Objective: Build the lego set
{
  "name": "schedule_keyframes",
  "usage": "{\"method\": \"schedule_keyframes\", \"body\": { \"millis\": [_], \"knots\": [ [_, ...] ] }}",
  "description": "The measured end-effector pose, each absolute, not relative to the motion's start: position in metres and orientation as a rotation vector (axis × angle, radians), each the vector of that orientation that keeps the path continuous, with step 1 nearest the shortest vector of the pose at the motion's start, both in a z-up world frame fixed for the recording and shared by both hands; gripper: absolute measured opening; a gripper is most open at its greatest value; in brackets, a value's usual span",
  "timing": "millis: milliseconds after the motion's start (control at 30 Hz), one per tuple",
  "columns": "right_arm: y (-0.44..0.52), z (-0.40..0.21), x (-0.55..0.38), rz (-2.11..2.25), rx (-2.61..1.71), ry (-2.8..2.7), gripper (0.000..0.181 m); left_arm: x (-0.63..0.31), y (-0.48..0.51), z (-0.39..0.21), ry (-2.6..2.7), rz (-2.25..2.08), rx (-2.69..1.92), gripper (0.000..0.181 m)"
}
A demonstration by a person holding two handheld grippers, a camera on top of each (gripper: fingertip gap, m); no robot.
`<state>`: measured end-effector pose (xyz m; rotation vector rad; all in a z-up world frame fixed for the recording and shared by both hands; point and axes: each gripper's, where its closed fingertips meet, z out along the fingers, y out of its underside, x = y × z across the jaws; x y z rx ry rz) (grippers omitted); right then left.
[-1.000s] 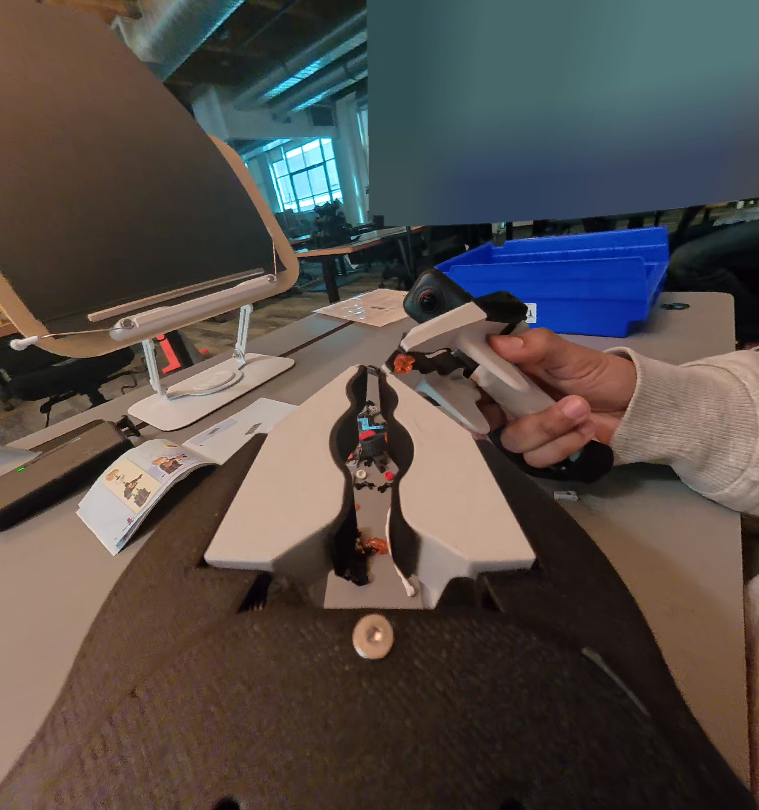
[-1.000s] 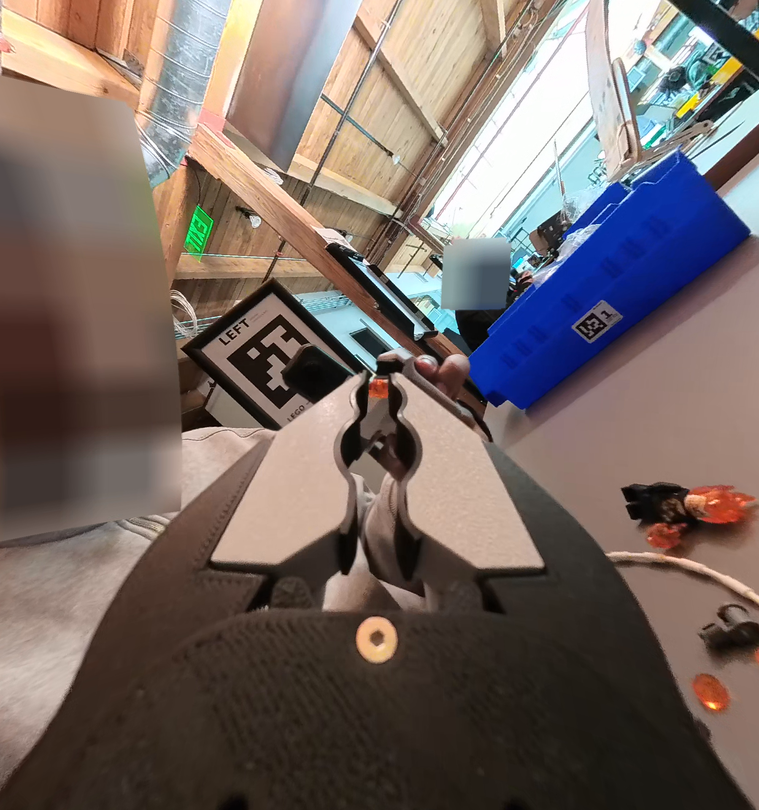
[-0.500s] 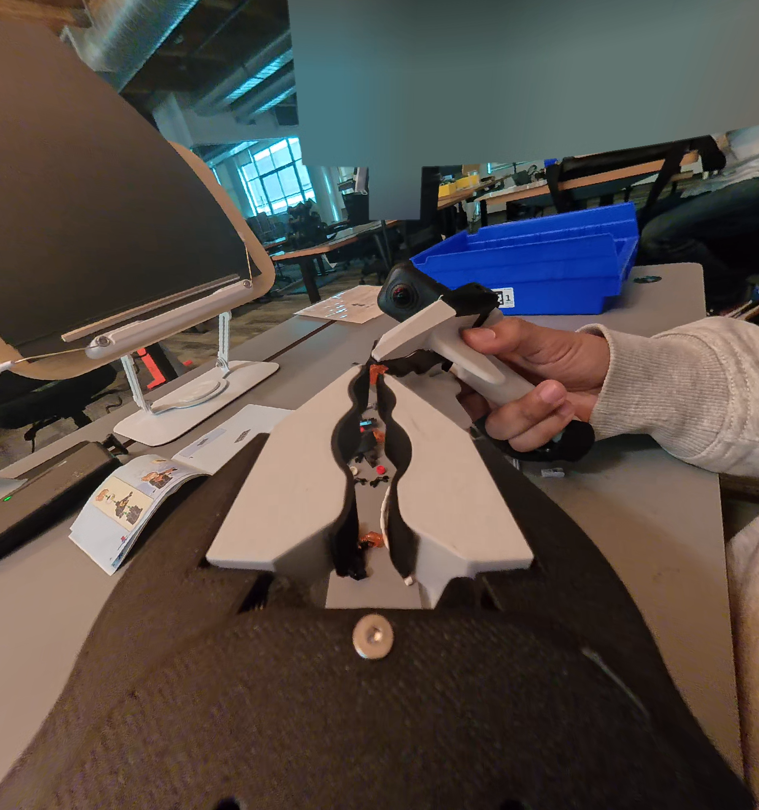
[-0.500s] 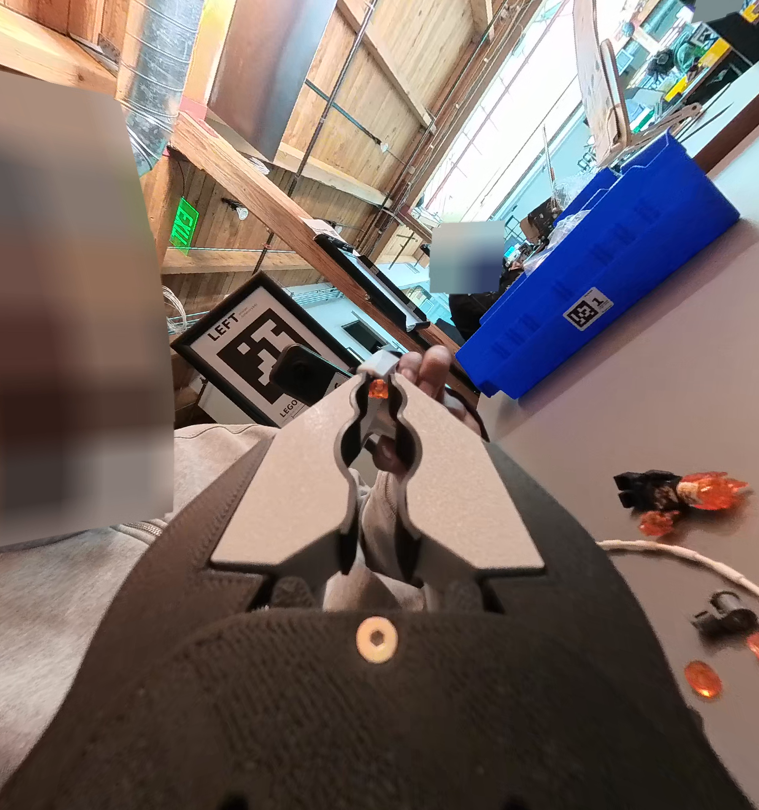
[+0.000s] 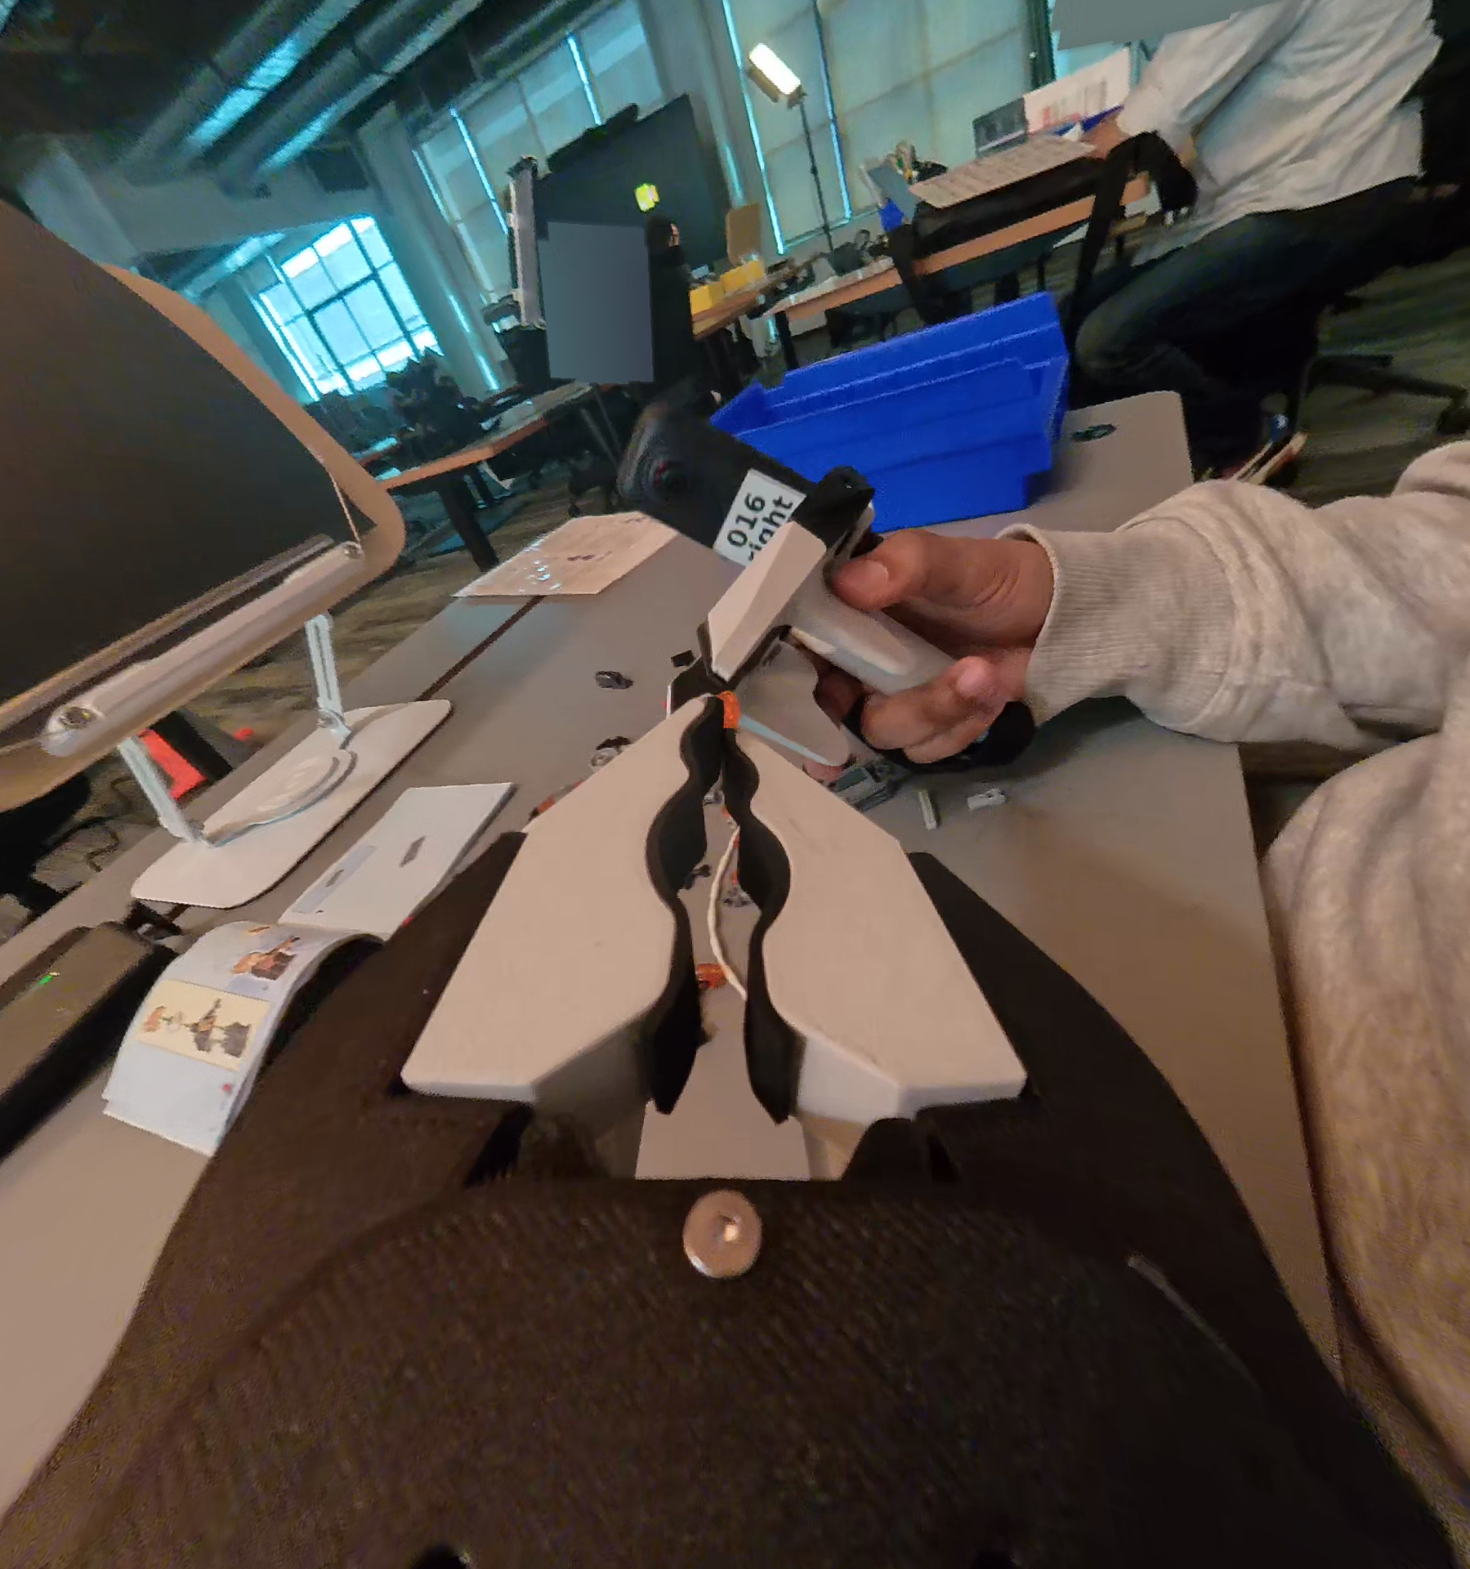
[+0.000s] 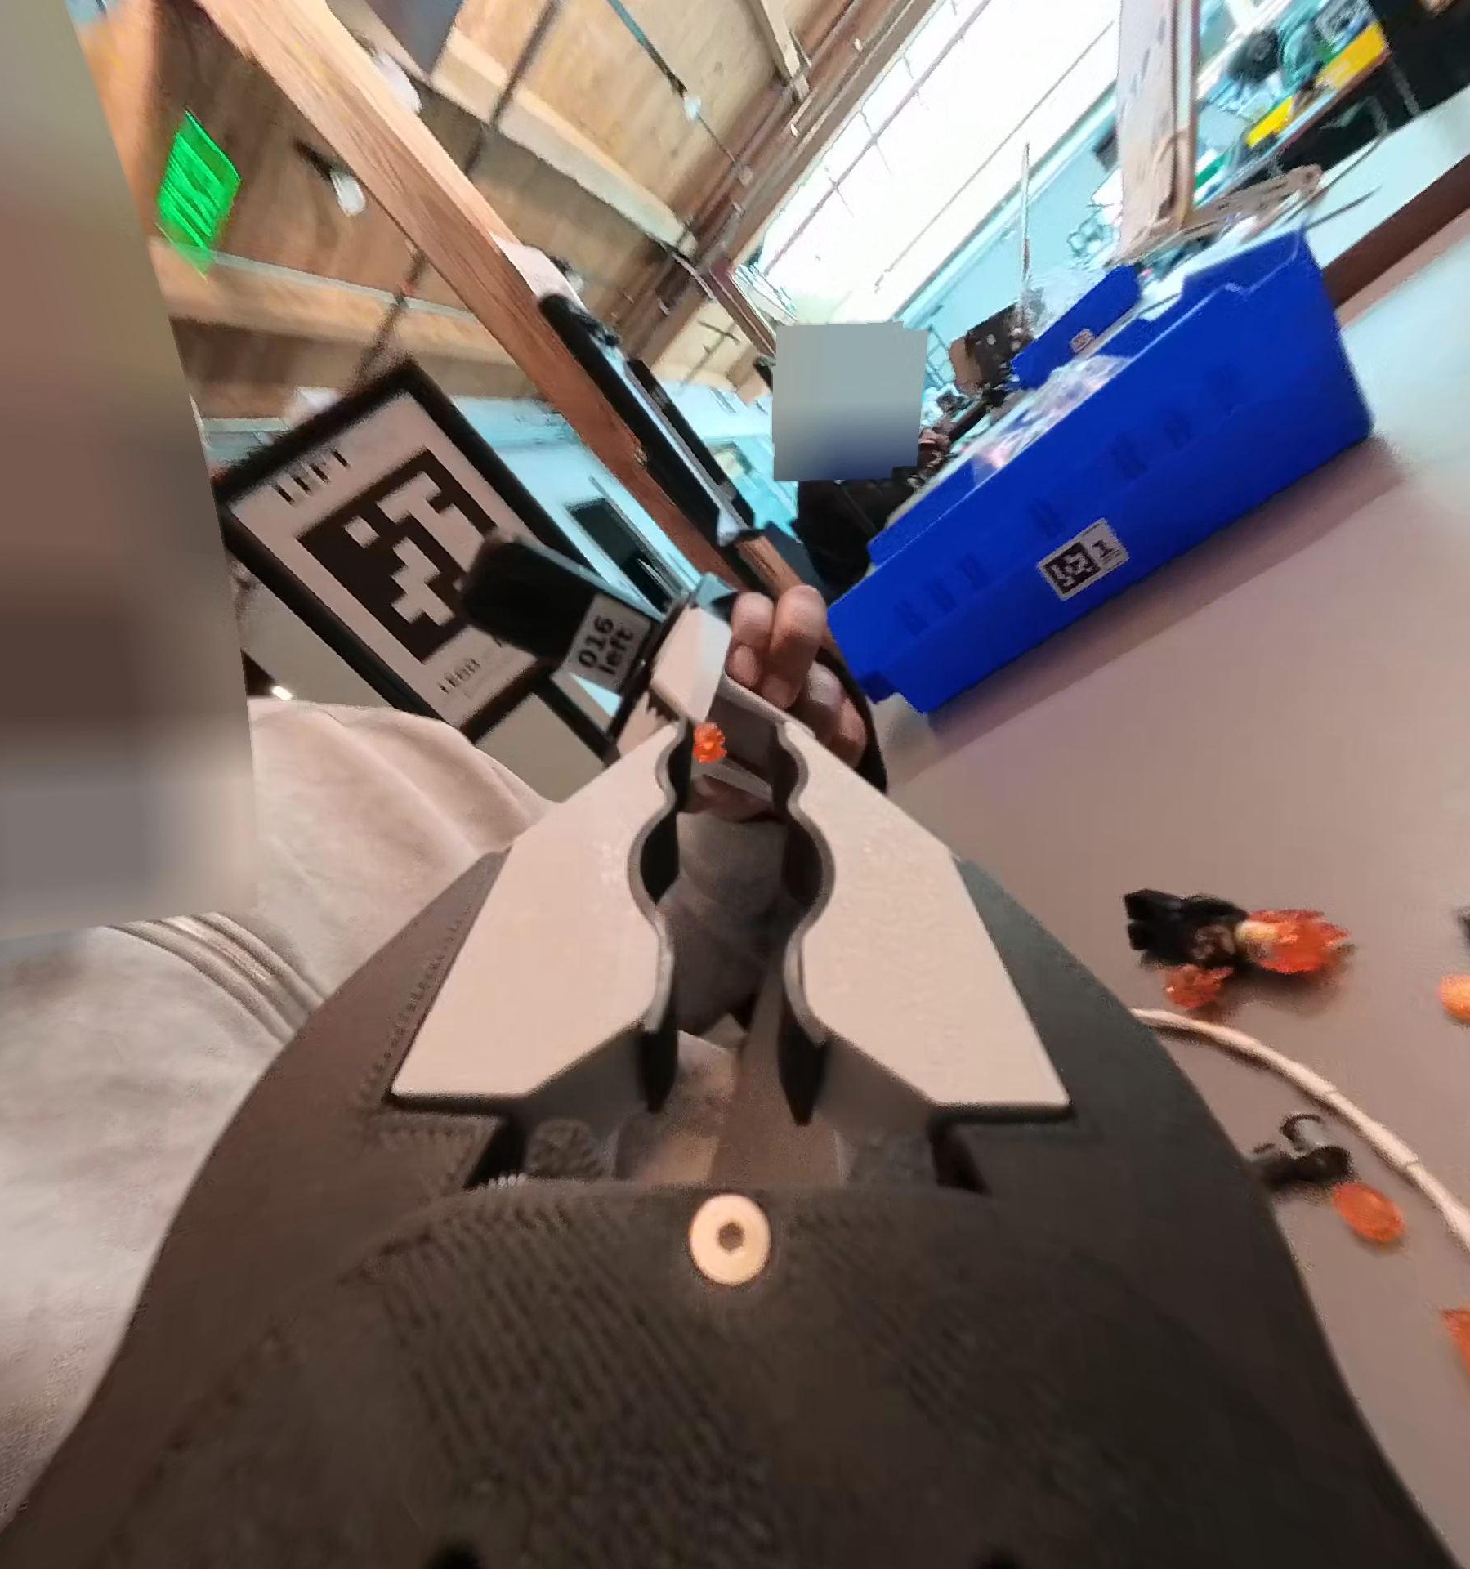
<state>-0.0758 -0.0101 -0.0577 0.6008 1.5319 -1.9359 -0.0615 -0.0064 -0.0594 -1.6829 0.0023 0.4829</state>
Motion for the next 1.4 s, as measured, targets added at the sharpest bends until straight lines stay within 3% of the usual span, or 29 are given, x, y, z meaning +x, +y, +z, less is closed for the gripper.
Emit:
{"method": "schedule_keyframes", "body": {
  "millis": [367,533,833,1400],
  "knots": [
    [-0.001,-0.039,-0.062,-2.459,0.152,2.351,0.02,-0.06,-0.008,-0.045,-0.156,0.119,-1.511,0.0],
    [0.006,-0.043,-0.059,-2.849,-0.337,2.905,0.0,-0.06,-0.004,-0.064,-0.305,-0.261,-1.567,0.0],
    [-0.009,-0.082,-0.065,-2.414,-0.15,2.938,0.015,-0.063,-0.006,-0.076,-0.399,-0.433,-1.59,0.0],
    [-0.016,-0.098,-0.056,-2.265,-0.179,2.904,0.008,-0.051,-0.009,-0.095,-0.351,-0.491,-1.706,0.0]
  ]
}}
